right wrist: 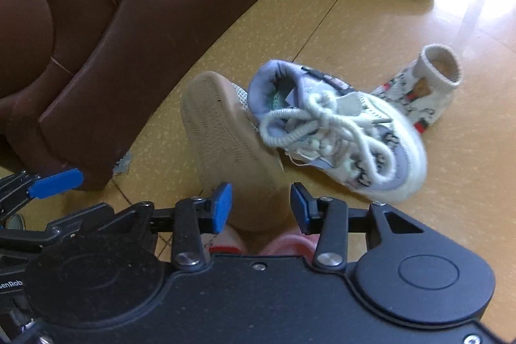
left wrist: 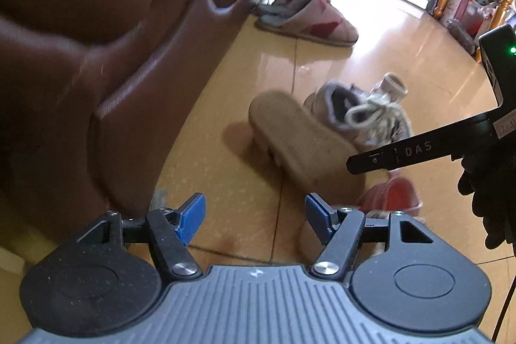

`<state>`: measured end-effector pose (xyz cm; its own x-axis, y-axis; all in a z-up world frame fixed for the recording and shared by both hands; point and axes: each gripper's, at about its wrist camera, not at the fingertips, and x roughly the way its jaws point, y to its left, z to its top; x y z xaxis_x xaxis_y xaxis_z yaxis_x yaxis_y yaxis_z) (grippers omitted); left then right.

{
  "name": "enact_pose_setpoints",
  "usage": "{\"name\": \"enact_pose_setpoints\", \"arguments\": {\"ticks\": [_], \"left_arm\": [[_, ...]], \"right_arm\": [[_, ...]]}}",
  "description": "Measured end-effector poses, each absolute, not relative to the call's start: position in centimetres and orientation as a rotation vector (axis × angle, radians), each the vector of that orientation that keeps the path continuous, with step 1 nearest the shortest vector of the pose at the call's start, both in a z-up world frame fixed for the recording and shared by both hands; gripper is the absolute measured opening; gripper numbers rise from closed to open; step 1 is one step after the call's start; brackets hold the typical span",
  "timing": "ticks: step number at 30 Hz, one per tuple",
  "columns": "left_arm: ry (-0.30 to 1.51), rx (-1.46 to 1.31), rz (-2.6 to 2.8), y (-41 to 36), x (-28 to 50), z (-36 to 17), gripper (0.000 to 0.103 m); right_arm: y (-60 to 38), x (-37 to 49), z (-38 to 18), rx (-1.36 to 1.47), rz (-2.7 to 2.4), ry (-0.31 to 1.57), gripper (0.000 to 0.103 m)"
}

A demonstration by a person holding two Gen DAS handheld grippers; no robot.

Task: Organize scattered shoes
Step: 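Move the right tool back to the pile toward a white laced sneaker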

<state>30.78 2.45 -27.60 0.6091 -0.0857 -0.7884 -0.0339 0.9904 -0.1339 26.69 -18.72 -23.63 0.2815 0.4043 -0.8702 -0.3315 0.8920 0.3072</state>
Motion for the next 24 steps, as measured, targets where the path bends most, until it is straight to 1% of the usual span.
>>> {"name": "enact_pose_setpoints", "arguments": {"ticks": [3, 6, 9, 10, 12, 13, 16, 19, 21, 24], "left_arm": [[0.941, -0.180, -0.004, 3.2, 30.4, -28.6, 0.068], [0.949, -0.207, 0.010, 3.8, 30.1, -28.9, 0.068], [0.948, -0.207, 0.009, 4.1, 29.8, -28.6, 0.068], [0.944, -0.210, 0.014, 4.3, 29.7, -28.5, 0.068], [0.941, -0.218, 0.024, 4.4, 29.6, -28.2, 0.068], [0.939, -0.221, 0.029, 4.5, 29.7, -28.2, 0.068], [0.927, -0.240, 0.052, 5.0, 29.5, -27.7, 0.068], [0.910, -0.235, 0.077, 5.6, 28.8, -27.1, 0.068], [0.901, -0.233, 0.097, 6.0, 28.2, -26.8, 0.068], [0.885, -0.246, 0.140, 6.7, 27.7, -26.4, 0.068]], "right_arm": [[-18.0, 26.6, -24.7, -0.007, 0.467, 1.183, 0.061], [-17.5, 26.4, -25.4, 0.006, 0.490, 1.172, 0.064], [-16.9, 26.1, -25.6, 0.044, 0.550, 1.154, 0.064], [-16.7, 26.0, -25.6, 0.035, 0.558, 1.151, 0.047], [-15.7, 25.6, -24.8, -0.015, 0.586, 1.137, 0.030], [-15.3, 25.5, -24.4, -0.026, 0.597, 1.127, 0.024], [-13.2, 24.8, -22.7, -0.070, 0.669, 1.082, 0.019], [-11.4, 24.1, -21.9, -0.057, 0.742, 1.069, 0.019], [-10.7, 24.1, -21.5, 0.041, 0.826, 1.100, 0.019], [-9.7, 23.9, -21.3, 0.082, 0.911, 1.185, 0.019]]}}
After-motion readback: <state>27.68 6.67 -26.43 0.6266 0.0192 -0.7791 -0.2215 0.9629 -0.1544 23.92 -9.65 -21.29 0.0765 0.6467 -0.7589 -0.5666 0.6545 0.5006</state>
